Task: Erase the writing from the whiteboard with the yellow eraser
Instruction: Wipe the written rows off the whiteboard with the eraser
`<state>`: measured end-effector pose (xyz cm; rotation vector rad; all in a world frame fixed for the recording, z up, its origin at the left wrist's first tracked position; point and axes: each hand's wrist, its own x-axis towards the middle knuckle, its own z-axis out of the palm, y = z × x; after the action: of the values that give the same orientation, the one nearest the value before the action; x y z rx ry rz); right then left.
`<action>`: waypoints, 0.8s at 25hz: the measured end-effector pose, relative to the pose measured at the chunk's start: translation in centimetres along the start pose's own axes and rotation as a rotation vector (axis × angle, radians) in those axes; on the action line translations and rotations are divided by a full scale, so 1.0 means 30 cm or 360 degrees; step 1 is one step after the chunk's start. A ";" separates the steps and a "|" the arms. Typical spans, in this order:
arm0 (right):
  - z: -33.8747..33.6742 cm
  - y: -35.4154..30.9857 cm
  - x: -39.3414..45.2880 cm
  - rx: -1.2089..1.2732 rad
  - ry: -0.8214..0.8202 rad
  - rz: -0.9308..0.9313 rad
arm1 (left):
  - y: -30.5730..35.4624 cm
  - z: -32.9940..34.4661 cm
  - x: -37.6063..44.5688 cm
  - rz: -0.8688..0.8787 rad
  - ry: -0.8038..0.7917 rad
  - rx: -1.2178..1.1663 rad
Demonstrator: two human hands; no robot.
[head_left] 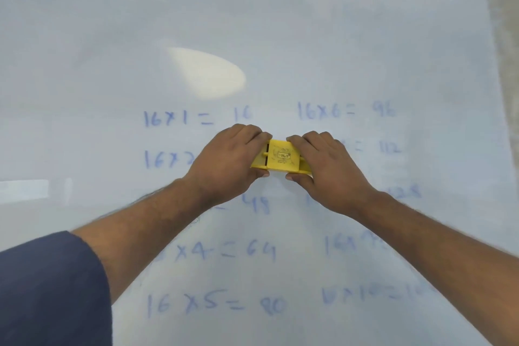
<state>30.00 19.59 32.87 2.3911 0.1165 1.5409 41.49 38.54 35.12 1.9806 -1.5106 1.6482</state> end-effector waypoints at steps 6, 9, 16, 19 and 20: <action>0.089 -0.142 0.136 0.0110 0.0037 -0.0047 | -0.159 -0.044 -0.093 -0.0105 0.0011 0.0109; 0.123 -0.212 0.200 0.0151 0.0079 -0.0079 | -0.238 -0.053 -0.133 -0.0140 0.0077 0.0161; 0.192 -0.322 0.318 0.0153 0.0104 -0.0140 | -0.413 -0.048 -0.207 -0.0133 0.0200 0.0156; 0.209 -0.337 0.354 0.0161 0.0165 -0.0139 | -0.515 -0.045 -0.256 -0.0282 0.0217 0.0074; 0.213 -0.335 0.360 0.0186 0.0188 -0.0128 | -0.555 -0.044 -0.277 -0.0337 0.0231 0.0074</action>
<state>41.25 30.32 37.01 2.3500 0.3324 1.6798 54.10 52.22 36.45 1.9211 -1.1788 1.7091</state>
